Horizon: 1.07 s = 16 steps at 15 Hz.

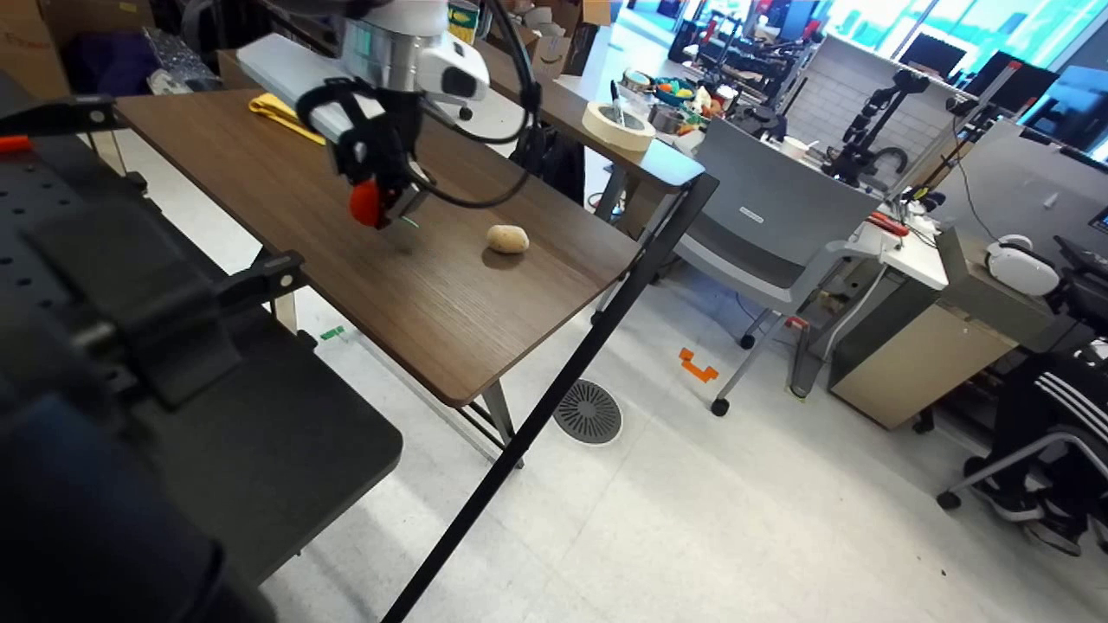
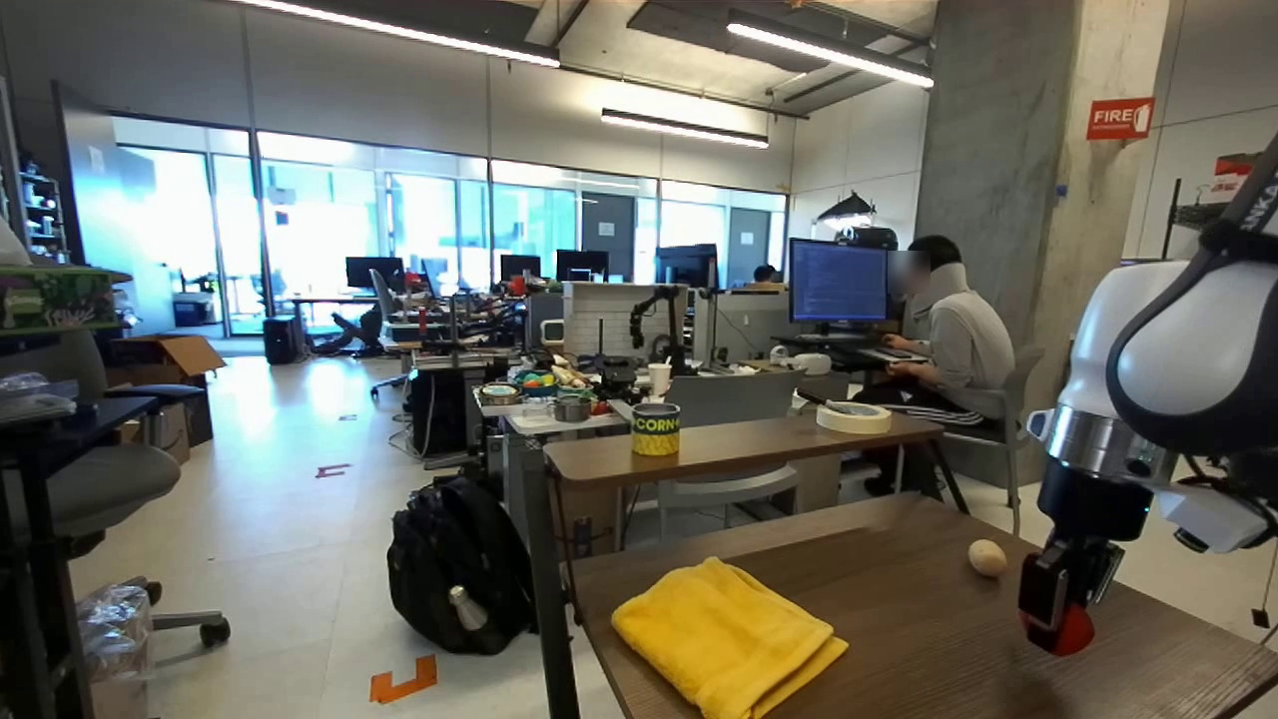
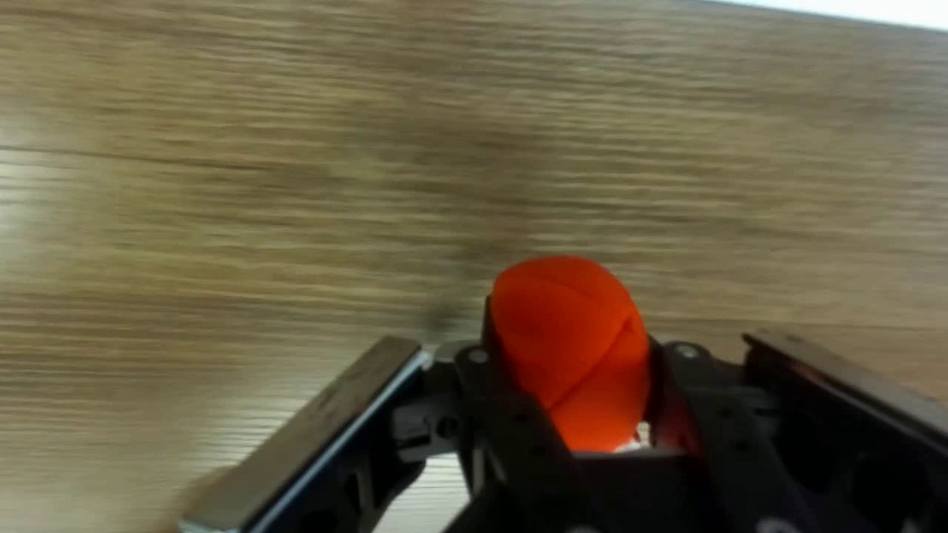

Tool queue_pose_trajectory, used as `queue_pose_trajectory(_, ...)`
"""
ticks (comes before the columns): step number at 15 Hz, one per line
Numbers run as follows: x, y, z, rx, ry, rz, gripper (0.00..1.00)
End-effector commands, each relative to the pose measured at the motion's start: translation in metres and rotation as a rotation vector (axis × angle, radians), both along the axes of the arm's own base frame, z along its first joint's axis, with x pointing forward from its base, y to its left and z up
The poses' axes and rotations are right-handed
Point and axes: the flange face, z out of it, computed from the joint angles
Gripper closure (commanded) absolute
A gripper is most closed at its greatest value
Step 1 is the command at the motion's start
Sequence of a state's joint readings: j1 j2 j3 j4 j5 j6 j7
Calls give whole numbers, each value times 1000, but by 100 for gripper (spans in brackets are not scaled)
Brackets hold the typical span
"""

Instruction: Move the two plush toys to the left and use the towel to the wipe the table

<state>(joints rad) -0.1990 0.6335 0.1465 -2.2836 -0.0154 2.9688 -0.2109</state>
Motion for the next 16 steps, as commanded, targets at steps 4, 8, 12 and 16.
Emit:
queue_pose_trajectory(4, -25, 171, 40, 79, -160, 207, 93)
queue_pose_trajectory(8, -1, 233, 43, 68, -170, 225, 93)
queue_pose_trajectory(12, 26, 251, 32, 25, -83, 201, 93)
queue_pose_trajectory(16, 33, 259, 9, 1, 99, 206, 93)
